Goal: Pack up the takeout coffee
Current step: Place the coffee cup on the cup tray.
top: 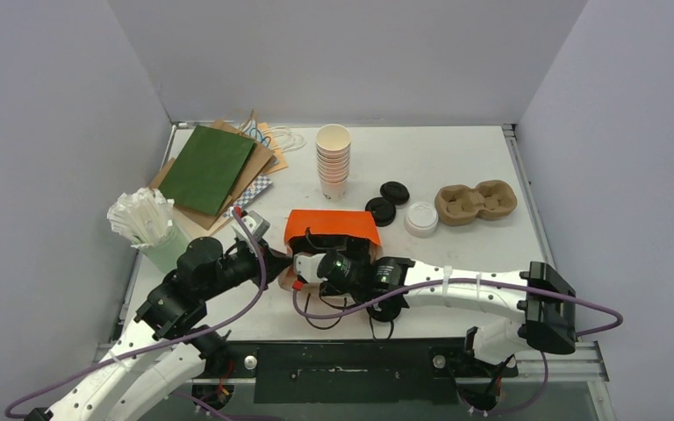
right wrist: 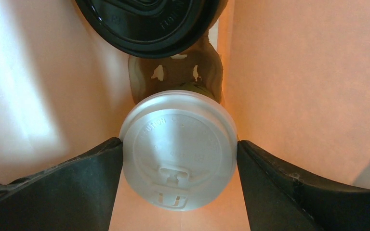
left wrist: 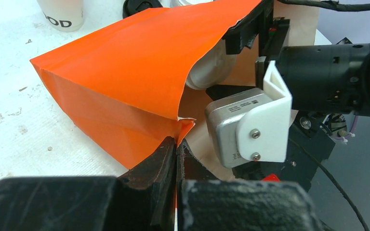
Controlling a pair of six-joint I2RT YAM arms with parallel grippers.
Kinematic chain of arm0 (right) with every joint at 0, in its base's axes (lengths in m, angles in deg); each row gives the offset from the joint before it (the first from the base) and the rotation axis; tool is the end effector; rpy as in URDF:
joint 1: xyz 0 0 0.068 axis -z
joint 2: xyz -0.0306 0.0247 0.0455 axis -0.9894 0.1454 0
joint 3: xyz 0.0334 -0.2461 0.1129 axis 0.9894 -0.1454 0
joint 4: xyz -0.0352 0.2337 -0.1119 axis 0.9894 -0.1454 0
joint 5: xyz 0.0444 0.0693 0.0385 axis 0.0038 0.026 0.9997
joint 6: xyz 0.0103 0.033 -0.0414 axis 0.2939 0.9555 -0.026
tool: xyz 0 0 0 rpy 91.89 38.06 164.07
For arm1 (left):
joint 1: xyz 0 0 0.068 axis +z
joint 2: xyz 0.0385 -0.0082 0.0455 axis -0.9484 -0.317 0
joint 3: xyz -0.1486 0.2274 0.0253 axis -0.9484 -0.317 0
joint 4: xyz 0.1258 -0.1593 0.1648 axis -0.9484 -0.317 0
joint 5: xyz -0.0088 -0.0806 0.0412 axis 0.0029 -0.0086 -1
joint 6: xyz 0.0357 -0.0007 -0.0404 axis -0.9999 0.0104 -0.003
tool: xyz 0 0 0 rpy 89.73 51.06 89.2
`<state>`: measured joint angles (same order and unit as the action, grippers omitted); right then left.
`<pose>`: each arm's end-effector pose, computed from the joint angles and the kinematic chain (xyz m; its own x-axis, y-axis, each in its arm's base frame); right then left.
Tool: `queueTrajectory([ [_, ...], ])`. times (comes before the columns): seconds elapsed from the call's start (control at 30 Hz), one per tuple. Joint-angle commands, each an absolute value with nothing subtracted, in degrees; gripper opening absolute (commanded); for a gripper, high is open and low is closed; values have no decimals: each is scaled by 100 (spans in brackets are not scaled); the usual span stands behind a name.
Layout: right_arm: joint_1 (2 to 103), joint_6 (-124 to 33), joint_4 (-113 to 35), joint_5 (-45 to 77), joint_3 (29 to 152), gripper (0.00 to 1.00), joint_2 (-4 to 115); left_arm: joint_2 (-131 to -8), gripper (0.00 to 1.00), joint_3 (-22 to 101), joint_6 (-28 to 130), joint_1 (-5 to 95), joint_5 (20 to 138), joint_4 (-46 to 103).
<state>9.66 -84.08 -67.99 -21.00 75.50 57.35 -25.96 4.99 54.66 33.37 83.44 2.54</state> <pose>0.1101 0.2813 0.2575 0.1809 -0.9281 -0.3253 -0.7473 0.0853 -0.6590 0.1019 -0.0898 0.3034 -0.4344 0.0152 -0.9006 0.6748 0.6678 -0.3142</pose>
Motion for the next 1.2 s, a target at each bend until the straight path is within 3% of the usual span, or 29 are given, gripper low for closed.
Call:
queueTrajectory([
  [0.0,1029,-8705,-6253,-2159,7294,45,5382,-2517,0,612,5558,3312,8561,515],
  [0.83,1194,-9353,-5062,-1695,5902,44,4506,-2696,0,177,6113,3298,9865,1025],
  [1.03,1194,-9428,-4981,-1631,5876,44,4507,-2598,15,270,6073,3290,9468,1012],
  [1.17,1197,-9513,-4942,-1637,5856,42,4479,-2500,14,383,6187,3295,9307,1028],
])
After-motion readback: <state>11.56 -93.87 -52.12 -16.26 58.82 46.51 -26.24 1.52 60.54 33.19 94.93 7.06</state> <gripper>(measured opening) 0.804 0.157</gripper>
